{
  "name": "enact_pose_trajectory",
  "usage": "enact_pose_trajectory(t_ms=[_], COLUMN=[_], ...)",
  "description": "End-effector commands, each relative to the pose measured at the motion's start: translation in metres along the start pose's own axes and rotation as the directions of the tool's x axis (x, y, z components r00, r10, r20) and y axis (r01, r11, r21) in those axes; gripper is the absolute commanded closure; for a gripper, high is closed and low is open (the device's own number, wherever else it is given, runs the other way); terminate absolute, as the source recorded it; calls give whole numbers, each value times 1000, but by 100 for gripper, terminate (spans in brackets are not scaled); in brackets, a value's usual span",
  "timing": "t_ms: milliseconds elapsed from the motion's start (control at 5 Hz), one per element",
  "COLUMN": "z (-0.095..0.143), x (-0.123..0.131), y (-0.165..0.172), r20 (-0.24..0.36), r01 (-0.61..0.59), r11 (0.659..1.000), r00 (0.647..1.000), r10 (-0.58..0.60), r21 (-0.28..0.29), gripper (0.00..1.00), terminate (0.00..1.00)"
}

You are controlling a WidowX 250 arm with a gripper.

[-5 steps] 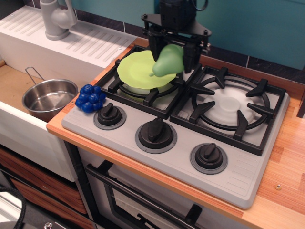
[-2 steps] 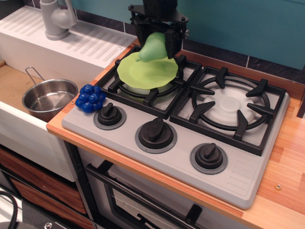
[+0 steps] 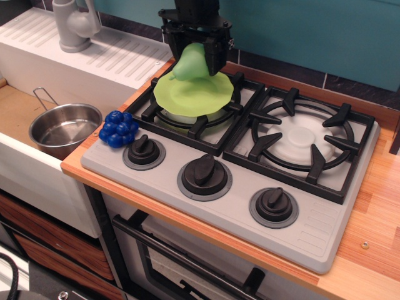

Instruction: Put pear on plate and blueberry in pot or pan in sink

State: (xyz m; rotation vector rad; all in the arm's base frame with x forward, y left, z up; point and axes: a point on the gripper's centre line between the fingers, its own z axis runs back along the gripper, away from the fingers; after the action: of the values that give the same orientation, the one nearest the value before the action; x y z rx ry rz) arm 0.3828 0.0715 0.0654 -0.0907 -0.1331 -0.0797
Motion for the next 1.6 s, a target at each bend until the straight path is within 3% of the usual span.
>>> enact_pose_trajectory(t_ms=[0, 600, 1400], z=[19, 31, 80], x=[11, 7, -24], y=[-5, -23, -52], r20=[68, 61, 46], r01=[17, -6, -32], r11=[999, 998, 998], r00=[997, 998, 999], r10=[-20, 2, 30], r21=[50, 59, 61], gripper=[0, 0, 0], terminate=[0, 0, 0])
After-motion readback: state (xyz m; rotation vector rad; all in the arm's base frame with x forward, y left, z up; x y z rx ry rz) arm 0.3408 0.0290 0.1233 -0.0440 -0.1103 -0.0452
